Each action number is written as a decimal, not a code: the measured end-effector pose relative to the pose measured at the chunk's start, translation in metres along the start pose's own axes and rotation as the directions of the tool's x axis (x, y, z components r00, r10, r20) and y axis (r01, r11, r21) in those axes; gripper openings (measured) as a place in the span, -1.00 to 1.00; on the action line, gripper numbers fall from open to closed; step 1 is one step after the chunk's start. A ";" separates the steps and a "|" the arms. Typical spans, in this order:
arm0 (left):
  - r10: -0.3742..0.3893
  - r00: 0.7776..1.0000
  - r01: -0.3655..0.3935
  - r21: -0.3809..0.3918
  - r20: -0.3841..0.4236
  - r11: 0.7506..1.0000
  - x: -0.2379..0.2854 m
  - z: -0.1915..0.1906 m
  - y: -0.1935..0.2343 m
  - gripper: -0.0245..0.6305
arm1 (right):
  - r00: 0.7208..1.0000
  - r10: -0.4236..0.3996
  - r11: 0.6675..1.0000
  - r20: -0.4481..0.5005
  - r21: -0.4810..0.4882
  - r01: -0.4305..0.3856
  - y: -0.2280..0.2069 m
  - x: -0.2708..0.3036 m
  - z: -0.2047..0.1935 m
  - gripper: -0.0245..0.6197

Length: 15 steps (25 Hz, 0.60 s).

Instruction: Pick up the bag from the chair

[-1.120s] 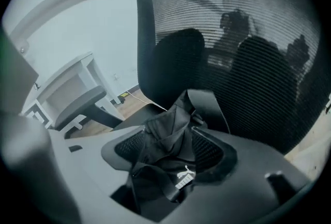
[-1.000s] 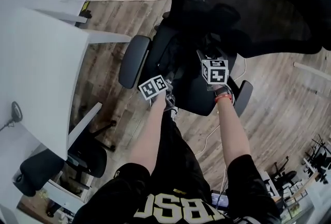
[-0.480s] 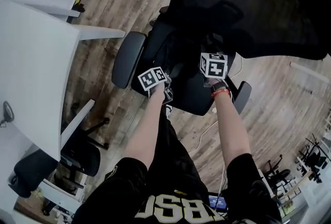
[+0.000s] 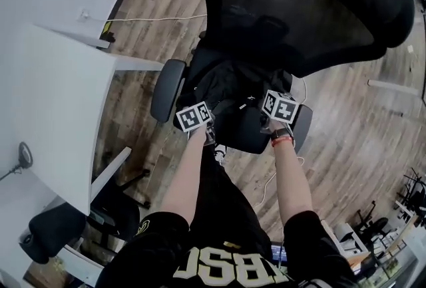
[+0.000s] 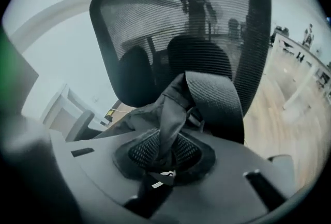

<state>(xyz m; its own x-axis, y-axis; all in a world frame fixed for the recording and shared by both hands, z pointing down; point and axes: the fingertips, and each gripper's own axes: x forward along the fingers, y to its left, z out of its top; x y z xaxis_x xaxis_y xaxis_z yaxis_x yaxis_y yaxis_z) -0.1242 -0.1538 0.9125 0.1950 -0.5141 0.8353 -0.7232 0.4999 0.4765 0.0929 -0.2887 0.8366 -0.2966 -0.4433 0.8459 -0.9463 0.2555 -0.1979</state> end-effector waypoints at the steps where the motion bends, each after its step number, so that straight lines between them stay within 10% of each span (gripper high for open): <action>1: -0.001 1.000 0.001 0.026 0.012 1.000 -0.009 0.005 -0.004 -0.64 | 1.000 -0.005 1.000 0.012 0.020 0.005 0.000 -0.013 0.001 -0.70; 8: -0.057 0.993 0.034 0.215 0.101 0.976 -0.076 0.041 -0.053 -0.65 | 0.988 0.004 0.988 0.154 0.155 -0.028 -0.006 -0.095 0.013 -0.70; 15: -0.168 0.963 0.050 0.473 0.211 0.880 -0.158 0.079 -0.131 -0.65 | 0.942 -0.022 0.966 0.335 0.250 -0.066 -0.019 -0.181 0.027 -0.70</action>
<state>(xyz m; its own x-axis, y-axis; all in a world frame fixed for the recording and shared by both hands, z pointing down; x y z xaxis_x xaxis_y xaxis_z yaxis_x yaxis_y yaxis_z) -0.1125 -0.1929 0.6970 0.1697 -0.7258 0.6666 -0.9398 0.0843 0.3311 0.1612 -0.2364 0.6735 -0.3017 -0.7109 0.6353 -0.9266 0.0618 -0.3709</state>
